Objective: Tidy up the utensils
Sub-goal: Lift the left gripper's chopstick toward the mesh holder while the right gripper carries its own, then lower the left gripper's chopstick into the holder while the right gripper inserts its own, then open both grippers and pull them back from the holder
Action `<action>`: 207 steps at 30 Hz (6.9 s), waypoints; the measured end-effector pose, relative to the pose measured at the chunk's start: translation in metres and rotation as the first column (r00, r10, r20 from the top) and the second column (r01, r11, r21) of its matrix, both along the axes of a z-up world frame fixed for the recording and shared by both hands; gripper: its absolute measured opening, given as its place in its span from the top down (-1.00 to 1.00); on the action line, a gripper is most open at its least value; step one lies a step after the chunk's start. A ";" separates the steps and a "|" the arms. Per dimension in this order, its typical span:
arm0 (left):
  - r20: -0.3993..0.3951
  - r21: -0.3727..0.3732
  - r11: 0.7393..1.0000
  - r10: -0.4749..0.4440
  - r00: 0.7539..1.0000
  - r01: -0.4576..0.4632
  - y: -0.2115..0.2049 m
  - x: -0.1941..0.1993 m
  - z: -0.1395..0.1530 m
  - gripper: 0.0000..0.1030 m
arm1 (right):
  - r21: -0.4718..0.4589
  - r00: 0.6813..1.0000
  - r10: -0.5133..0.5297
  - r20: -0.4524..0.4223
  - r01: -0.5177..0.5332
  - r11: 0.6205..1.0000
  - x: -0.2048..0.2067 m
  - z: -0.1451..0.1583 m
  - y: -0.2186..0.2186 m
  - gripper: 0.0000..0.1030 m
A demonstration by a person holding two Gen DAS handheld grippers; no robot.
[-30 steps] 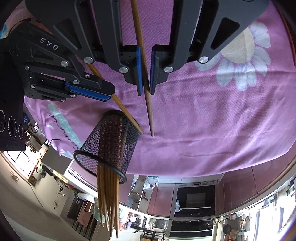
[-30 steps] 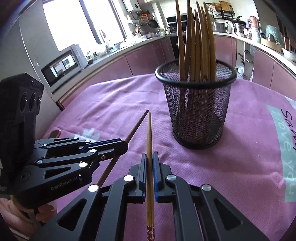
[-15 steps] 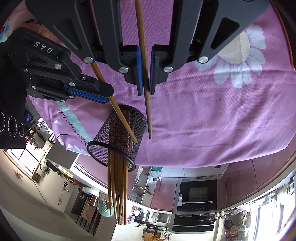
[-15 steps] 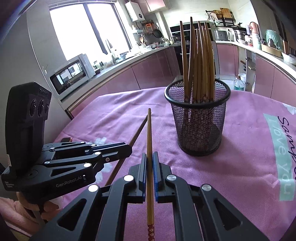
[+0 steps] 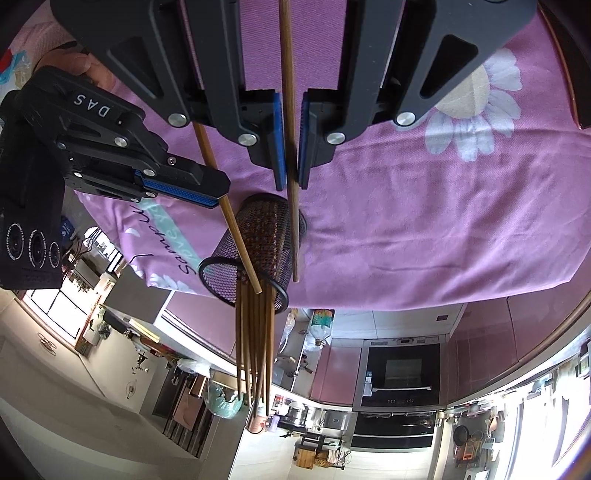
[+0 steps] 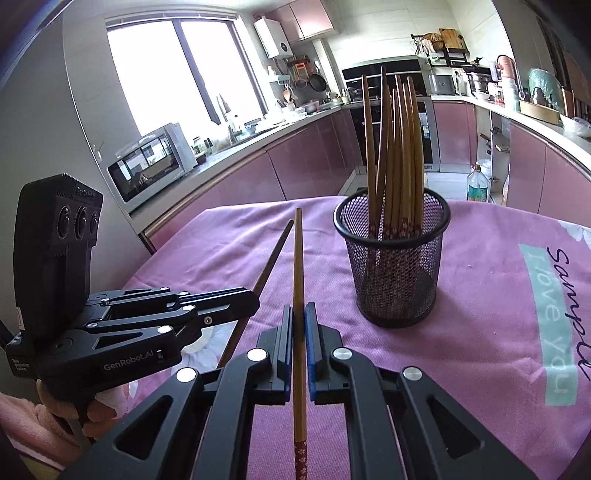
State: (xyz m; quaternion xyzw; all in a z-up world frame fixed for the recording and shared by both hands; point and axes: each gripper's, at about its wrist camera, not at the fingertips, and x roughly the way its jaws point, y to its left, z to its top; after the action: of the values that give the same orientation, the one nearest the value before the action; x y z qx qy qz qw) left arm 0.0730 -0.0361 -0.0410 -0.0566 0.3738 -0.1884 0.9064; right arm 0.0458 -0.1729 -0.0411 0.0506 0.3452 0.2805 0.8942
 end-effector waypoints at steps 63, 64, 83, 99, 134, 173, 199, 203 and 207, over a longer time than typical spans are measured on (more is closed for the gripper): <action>0.118 -0.098 0.994 -0.044 0.992 0.056 0.004 -0.006 0.047 0.86 | 0.062 0.992 -0.035 0.124 0.027 0.998 0.000 0.038 -0.021 0.90; 0.120 -0.098 0.994 -0.044 0.992 0.056 0.003 -0.006 0.048 0.86 | 0.063 0.992 -0.036 0.125 0.028 0.998 0.000 0.038 -0.021 0.90; 0.158 -0.119 0.991 -0.048 0.986 0.067 0.005 0.000 0.062 0.86 | 0.056 0.982 -0.047 0.184 0.037 0.998 -0.001 0.057 -0.024 0.90; 0.221 -0.126 0.990 -0.041 0.974 0.070 0.004 0.003 0.089 0.86 | 0.054 0.961 -0.076 0.266 0.064 0.997 0.006 0.091 -0.037 0.90; 0.388 -0.117 0.989 -0.037 0.921 0.089 -0.010 -0.019 0.156 0.86 | 0.070 0.932 -0.118 0.344 0.100 0.993 0.026 0.125 -0.042 0.90; 0.298 -0.070 0.994 -0.058 0.953 0.083 -0.020 0.021 0.145 0.86 | -0.005 0.953 -0.147 0.265 0.154 0.988 0.052 0.093 -0.031 0.90; 0.166 -0.011 0.996 -0.085 0.982 0.088 -0.035 0.056 0.111 0.86 | -0.055 0.981 -0.128 0.149 0.137 0.989 0.079 0.062 -0.020 0.85; 0.162 -0.011 0.996 -0.089 0.983 0.092 -0.030 0.056 0.104 0.80 | -0.055 0.981 -0.130 0.145 0.140 0.989 0.075 0.058 -0.021 0.84; 0.188 0.001 0.996 -0.087 0.978 0.089 -0.025 0.046 0.100 0.53 | -0.049 0.981 -0.132 0.140 0.140 0.989 0.068 0.053 -0.023 0.71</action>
State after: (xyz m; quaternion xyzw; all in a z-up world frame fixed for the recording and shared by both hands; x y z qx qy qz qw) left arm 0.1192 -0.0606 0.0587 -0.0255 0.2882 -0.2342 0.9281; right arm 0.1143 -0.1963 0.0119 0.0286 0.2872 0.2113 0.9339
